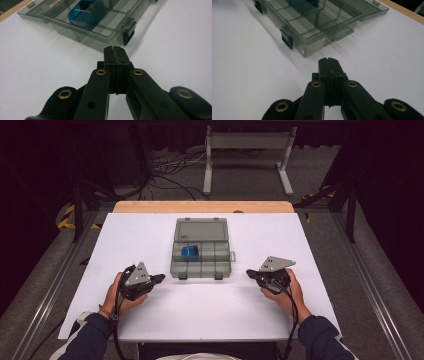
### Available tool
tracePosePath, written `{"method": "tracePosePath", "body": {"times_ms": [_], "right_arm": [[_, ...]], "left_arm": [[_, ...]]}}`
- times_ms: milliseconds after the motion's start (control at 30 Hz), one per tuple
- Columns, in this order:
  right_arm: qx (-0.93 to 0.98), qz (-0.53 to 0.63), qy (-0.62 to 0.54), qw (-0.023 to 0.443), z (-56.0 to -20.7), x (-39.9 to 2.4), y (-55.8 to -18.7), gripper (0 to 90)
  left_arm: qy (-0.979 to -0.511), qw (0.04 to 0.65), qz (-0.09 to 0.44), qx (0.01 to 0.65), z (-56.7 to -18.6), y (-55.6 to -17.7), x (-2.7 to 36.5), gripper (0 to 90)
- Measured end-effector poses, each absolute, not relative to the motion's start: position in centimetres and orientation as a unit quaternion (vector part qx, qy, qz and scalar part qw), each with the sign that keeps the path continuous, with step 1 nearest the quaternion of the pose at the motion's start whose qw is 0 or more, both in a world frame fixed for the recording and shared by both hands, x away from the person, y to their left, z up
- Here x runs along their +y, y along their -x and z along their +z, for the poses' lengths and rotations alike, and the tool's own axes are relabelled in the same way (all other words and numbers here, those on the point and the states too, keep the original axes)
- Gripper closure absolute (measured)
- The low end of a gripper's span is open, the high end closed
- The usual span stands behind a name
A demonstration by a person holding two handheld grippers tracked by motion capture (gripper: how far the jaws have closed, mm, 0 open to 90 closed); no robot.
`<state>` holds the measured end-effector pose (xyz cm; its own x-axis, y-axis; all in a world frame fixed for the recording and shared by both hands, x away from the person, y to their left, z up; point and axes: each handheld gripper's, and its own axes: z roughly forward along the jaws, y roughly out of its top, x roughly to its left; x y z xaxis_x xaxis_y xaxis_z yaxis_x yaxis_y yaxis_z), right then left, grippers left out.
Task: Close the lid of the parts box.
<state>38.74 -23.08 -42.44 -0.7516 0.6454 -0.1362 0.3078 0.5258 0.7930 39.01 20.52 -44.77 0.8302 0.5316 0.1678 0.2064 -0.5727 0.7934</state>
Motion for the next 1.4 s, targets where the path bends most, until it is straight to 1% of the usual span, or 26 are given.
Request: {"method": "tracePosePath", "body": {"times_ms": [133, 267, 533, 800, 900, 967, 1000, 1067, 1133, 1200, 1400], "right_arm": [[0.848, 0.392, -0.284, 0.217, -42.1, -23.1, -39.4, 90.0], [0.850, 0.384, -0.290, 0.215, -41.7, -22.9, -40.3, 90.0], [0.855, 0.368, -0.294, 0.218, -40.5, -21.1, -44.0, 90.0], [0.855, 0.343, -0.322, 0.219, -39.7, -19.6, -48.2, 90.0], [0.858, 0.336, -0.326, 0.211, -40.0, -18.9, -49.9, 90.0], [0.860, 0.329, -0.330, 0.208, -40.3, -18.6, -50.8, 90.0], [0.861, 0.325, -0.331, 0.207, -40.5, -18.5, -51.4, 90.0], [0.864, 0.314, -0.335, 0.208, -40.8, -18.2, -52.4, 90.0], [0.864, 0.312, -0.338, 0.205, -41.0, -18.1, -52.8, 90.0], [0.870, 0.287, -0.337, 0.219, -41.4, -17.6, -53.6, 90.0], [0.877, 0.258, -0.347, 0.210, -42.6, -17.3, -55.5, 90.0]], "left_arm": [[-0.859, 0.416, 0.192, 0.228, -44.5, -40.0, 20.7, 90.0], [-0.862, 0.407, 0.196, 0.231, -44.2, -40.9, 20.4, 90.0], [-0.858, 0.399, 0.208, 0.247, -43.1, -44.0, 20.3, 90.0], [-0.857, 0.389, 0.214, 0.262, -42.4, -48.1, 19.5, 90.0], [-0.860, 0.378, 0.210, 0.271, -42.5, -50.0, 19.0, 90.0], [-0.860, 0.376, 0.207, 0.275, -42.6, -50.3, 19.0, 90.0], [-0.861, 0.367, 0.204, 0.285, -42.9, -51.5, 18.7, 90.0], [-0.861, 0.362, 0.203, 0.294, -43.1, -52.4, 18.6, 90.0], [-0.862, 0.356, 0.201, 0.299, -43.3, -53.1, 18.5, 90.0], [-0.865, 0.345, 0.201, 0.305, -43.7, -53.7, 18.2, 90.0], [-0.869, 0.318, 0.192, 0.326, -45.0, -55.3, 17.8, 90.0]]}}
